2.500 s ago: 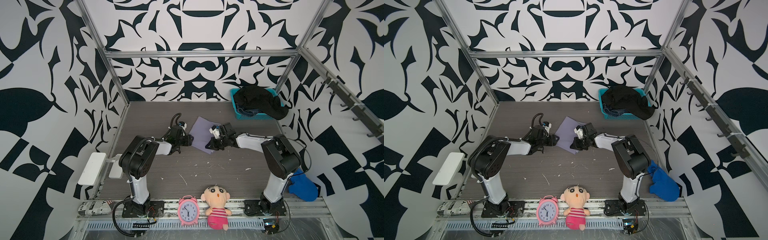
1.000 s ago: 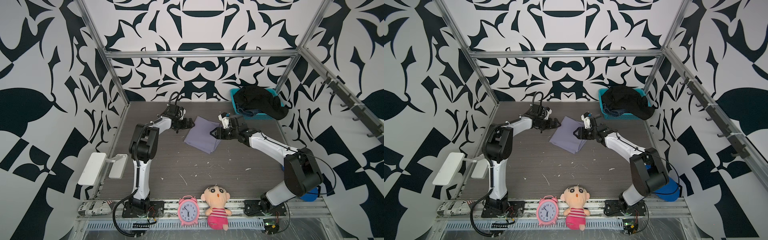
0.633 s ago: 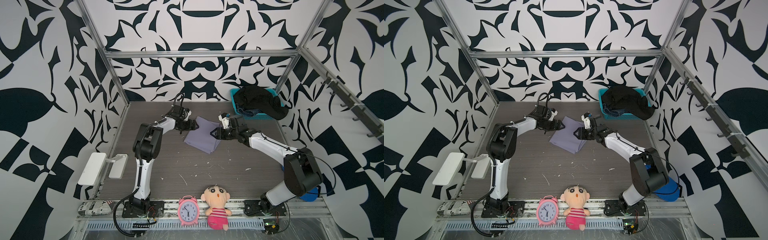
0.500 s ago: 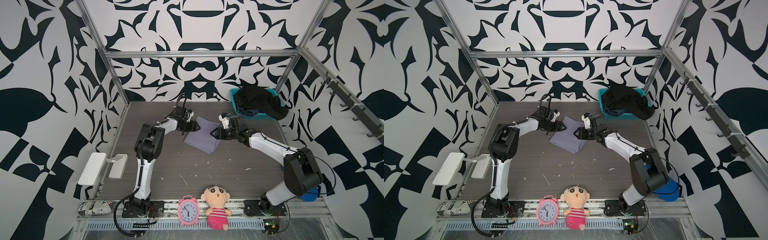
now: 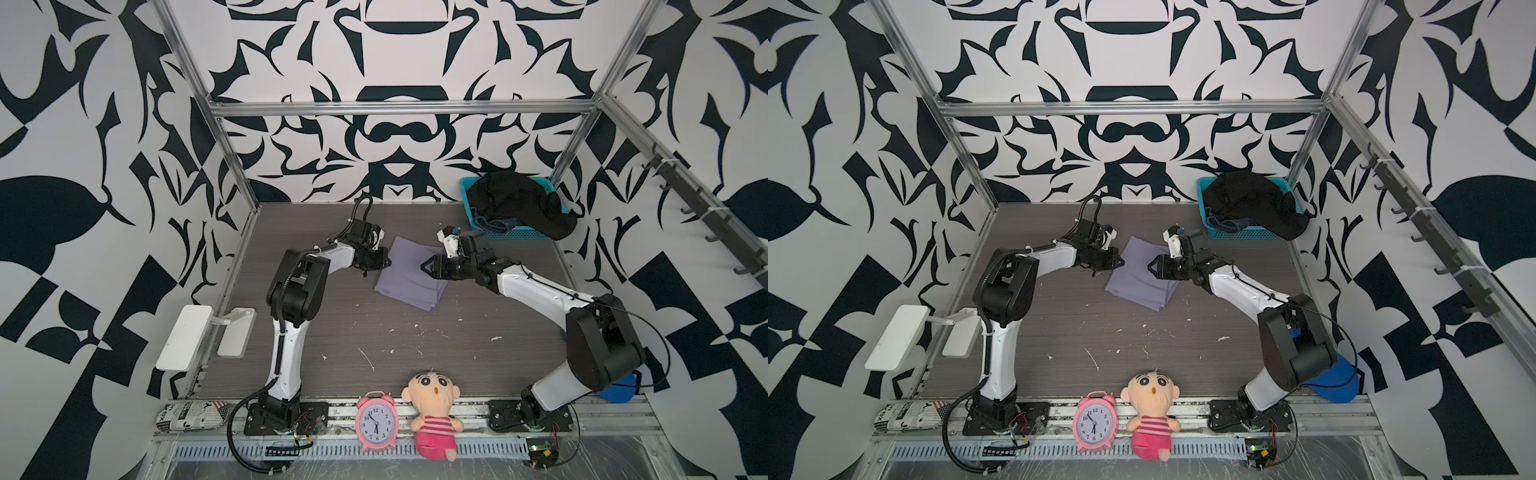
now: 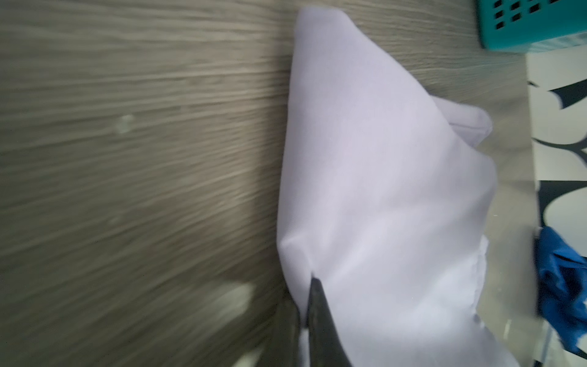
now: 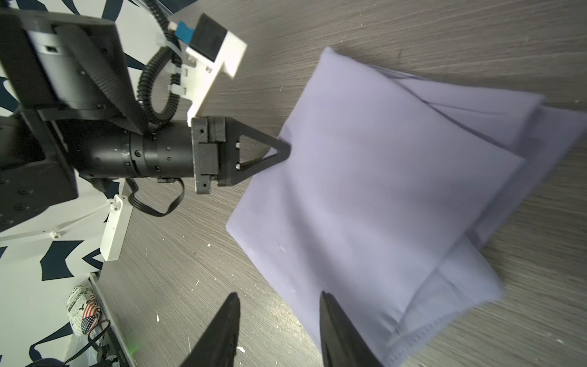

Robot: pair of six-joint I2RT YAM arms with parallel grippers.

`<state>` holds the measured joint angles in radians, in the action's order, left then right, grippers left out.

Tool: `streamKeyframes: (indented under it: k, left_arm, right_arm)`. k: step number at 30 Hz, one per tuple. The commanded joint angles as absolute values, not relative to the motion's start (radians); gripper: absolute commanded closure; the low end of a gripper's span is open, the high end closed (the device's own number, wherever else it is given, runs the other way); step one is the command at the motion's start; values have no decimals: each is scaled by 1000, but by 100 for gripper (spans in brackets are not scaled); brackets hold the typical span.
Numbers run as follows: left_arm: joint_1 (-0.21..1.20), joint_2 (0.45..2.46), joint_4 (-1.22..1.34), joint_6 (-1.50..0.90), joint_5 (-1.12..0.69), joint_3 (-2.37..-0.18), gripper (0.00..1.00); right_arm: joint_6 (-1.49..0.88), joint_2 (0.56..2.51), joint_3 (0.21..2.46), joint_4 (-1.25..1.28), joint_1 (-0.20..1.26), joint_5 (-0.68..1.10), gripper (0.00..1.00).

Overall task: Fold and stack skirts
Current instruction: Pick up the skirt, then place the skirt at the top-left of the table.

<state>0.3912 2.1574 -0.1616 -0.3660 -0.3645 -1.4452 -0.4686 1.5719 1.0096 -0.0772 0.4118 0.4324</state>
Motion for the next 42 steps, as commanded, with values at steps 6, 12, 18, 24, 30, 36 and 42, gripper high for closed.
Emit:
streamKeyframes:
  k: [6,12,18,24,30,36,42]
  left_arm:
    - [244,2008,-406,-296,-75,-1529,100]
    - [117,2046,-566,-132,34,-1700,100]
    - [27,2186,-710,56,236,-1956,100]
    - [-63,2284,-641,204,254,-2050,100]
    - [-139,2420,-606,329,201,-2194,100]
    - [-201,2551,-601,389,178,-2371,100]
    - [-239,2622,-544,422,227,-2448,100]
  right_arm:
    - [-456,1564,1048,-74,403,434,55]
    - [-456,1574,1075,-86,403,444,56]
    - [-443,1557,1082,-115,402,434,56]
    - [-421,1540,1087,-162,400,413,56]
    - [-419,1544,1101,-181,399,412,56]
    - [-416,1554,1126,-208,400,415,56]
    - [-408,1551,1141,-229,400,411,57]
